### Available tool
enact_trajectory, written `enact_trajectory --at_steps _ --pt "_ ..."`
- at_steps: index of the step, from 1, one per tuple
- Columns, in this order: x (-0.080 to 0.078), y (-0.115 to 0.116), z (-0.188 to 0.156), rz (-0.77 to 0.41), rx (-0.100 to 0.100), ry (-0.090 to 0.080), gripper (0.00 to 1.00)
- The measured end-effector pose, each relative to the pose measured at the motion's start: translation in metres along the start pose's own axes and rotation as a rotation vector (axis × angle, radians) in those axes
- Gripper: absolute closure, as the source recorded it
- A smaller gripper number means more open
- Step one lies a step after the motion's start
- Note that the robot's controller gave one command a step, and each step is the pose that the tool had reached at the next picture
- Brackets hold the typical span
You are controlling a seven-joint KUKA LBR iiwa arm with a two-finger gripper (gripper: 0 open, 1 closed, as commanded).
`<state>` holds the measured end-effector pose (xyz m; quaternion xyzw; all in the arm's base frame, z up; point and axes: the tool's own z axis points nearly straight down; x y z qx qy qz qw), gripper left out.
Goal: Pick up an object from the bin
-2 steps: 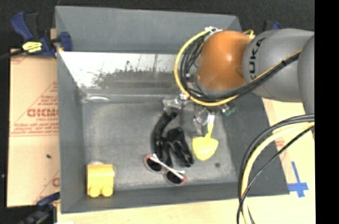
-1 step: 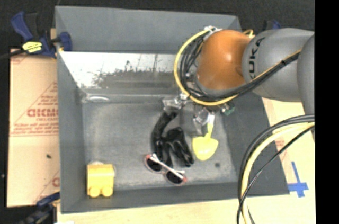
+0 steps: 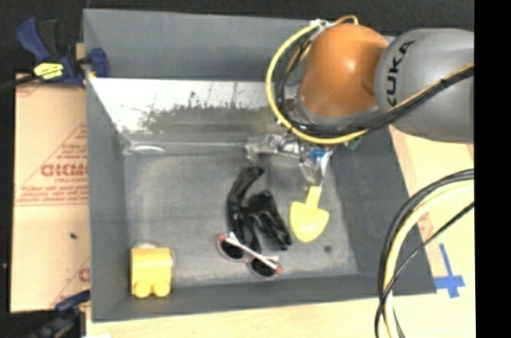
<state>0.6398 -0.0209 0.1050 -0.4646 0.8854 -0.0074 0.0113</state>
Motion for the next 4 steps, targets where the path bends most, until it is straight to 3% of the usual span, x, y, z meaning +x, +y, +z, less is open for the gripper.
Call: enact_trajectory --at_steps 1,2,4 --pt "-0.028 0.029 0.031 0.238 0.002 -0.001 0.00" --pt "0.016 0.045 0.031 -0.092 0.010 -0.007 1.00" --pt "0.012 0.050 0.016 -0.099 0.016 -0.012 1.00"
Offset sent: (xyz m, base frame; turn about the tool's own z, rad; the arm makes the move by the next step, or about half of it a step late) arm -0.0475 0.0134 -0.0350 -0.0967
